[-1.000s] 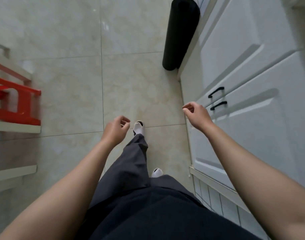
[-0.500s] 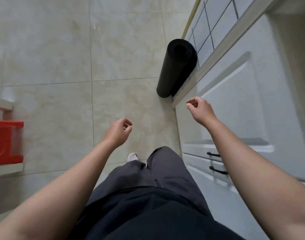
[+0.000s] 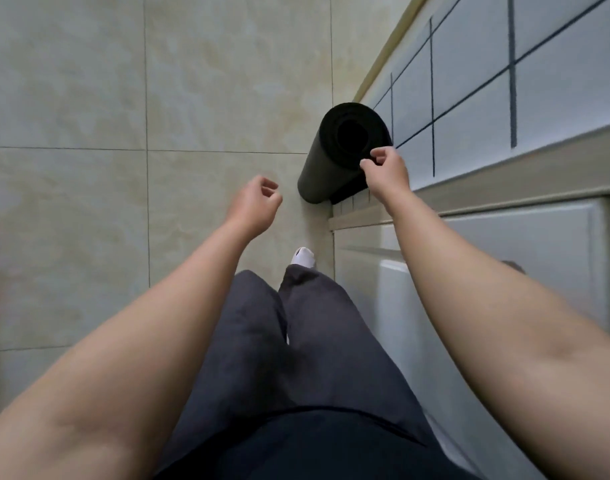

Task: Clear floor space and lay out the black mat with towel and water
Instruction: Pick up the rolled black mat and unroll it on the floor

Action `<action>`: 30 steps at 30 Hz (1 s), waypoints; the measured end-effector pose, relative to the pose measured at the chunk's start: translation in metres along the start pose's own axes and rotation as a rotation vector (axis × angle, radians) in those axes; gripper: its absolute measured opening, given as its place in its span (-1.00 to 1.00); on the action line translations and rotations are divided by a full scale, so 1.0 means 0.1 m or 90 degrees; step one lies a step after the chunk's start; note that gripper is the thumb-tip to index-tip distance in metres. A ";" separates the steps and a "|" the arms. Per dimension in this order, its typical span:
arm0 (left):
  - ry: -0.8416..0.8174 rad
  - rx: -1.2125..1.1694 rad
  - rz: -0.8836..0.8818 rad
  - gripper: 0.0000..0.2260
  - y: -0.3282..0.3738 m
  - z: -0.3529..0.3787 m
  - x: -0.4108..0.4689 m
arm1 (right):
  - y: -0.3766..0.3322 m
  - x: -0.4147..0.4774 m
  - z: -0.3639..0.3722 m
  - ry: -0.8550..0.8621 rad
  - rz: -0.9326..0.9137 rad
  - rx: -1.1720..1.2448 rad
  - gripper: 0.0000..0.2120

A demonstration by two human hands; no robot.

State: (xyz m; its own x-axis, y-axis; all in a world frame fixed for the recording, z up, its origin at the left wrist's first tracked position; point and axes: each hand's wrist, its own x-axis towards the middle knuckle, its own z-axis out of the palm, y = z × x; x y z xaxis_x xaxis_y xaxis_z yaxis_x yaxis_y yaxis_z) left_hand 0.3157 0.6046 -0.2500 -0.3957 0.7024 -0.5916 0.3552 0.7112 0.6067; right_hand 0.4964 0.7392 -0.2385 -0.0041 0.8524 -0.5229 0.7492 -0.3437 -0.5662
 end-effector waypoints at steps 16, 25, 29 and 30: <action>-0.199 0.035 -0.033 -0.32 0.83 0.78 2.04 | 0.00 1.53 0.14 -0.004 0.118 -0.130 -0.25; -0.371 -0.274 -0.252 -0.15 0.47 0.92 2.16 | -0.04 1.76 0.46 -0.067 0.149 -0.236 -0.37; -0.272 -0.378 -0.272 -0.25 0.11 0.73 2.07 | -0.23 1.65 0.61 -0.189 0.070 -0.215 -0.35; -0.226 -0.365 -0.259 -0.30 0.02 0.63 2.04 | -0.32 1.61 0.72 -0.209 0.049 -0.219 -0.34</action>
State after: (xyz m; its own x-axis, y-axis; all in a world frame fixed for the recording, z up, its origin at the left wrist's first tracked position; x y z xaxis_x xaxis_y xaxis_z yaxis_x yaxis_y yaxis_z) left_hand 0.2894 0.7510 -0.4031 -0.0722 0.4263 -0.9017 -0.2908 0.8558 0.4278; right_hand 0.4238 0.8588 -0.3500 -0.1074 0.6410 -0.7600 0.9310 -0.2035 -0.3032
